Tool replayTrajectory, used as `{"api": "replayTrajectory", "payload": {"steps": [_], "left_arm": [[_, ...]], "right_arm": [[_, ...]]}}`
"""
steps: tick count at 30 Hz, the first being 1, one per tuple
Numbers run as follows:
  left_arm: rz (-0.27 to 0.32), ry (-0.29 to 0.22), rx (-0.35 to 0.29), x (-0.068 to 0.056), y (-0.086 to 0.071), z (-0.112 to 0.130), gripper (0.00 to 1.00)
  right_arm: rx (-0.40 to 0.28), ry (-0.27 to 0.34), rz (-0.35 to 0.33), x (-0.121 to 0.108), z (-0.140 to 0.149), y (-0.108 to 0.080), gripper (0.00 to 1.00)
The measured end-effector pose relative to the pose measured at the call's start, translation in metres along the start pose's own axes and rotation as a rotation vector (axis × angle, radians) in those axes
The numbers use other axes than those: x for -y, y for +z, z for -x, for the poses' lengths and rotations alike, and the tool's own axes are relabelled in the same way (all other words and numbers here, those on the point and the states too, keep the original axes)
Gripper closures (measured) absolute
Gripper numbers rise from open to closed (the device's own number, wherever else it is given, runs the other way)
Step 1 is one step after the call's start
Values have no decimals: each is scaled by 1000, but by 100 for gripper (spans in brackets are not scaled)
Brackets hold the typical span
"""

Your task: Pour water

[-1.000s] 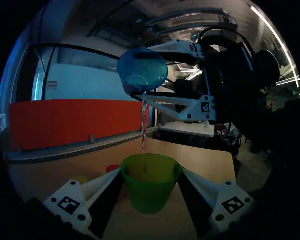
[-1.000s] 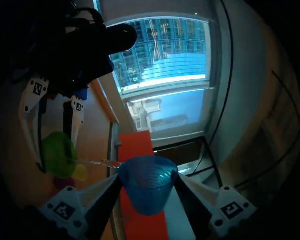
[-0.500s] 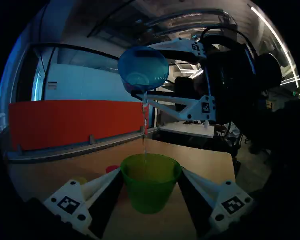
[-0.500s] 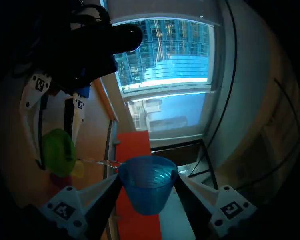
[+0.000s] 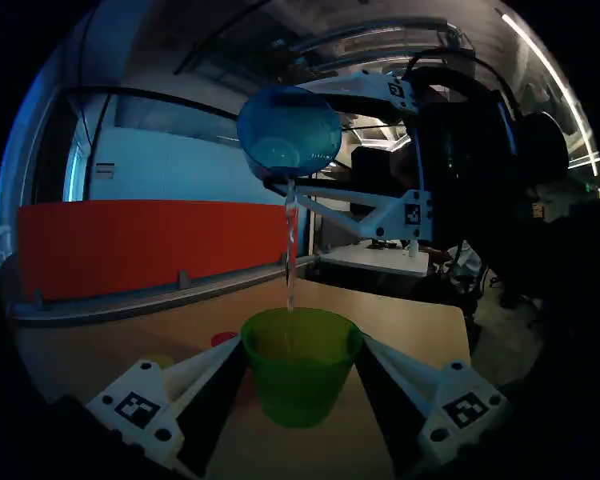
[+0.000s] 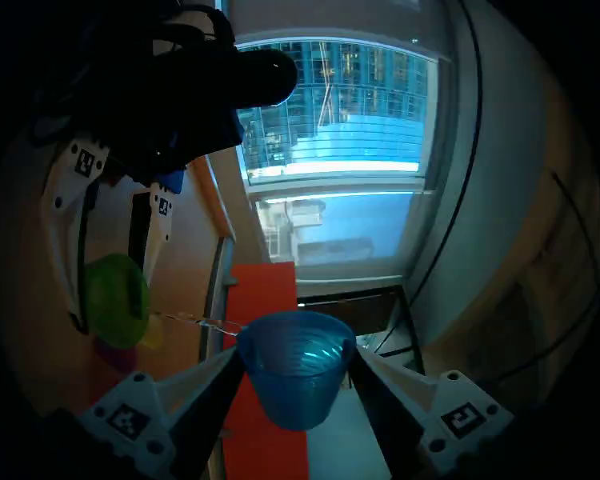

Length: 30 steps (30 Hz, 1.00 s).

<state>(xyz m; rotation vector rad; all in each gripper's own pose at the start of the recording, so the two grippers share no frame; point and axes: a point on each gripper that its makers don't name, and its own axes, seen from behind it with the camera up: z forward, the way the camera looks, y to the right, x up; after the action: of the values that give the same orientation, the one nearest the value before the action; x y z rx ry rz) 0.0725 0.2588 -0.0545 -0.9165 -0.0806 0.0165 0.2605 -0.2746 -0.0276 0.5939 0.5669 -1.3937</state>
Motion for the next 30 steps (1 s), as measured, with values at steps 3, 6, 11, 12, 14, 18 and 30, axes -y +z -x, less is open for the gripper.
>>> {"api": "replayTrajectory", "payload": {"steps": [3, 6, 11, 12, 14, 18, 30], "left_arm": [[1, 0, -1, -1, 1, 0, 13], [2, 0, -2, -1, 1, -1, 13], [1, -3, -3, 0, 2, 0, 13], [1, -3, -3, 0, 2, 0, 13], [-1, -4, -4, 1, 3, 0, 13], [-2, -6, -5, 2, 3, 1, 13], [-4, -6, -9, 3, 5, -1, 13]], "right_arm": [[-1, -14, 1, 0, 0, 0, 10], [3, -33, 2, 1, 1, 1, 10], [3, -55, 2, 3, 3, 2, 10], [2, -59, 2, 3, 3, 3, 10], [2, -66, 4, 2, 3, 3, 10], [4, -78, 3, 2, 3, 5, 10], [10, -102, 8, -1, 2, 4, 10]]}}
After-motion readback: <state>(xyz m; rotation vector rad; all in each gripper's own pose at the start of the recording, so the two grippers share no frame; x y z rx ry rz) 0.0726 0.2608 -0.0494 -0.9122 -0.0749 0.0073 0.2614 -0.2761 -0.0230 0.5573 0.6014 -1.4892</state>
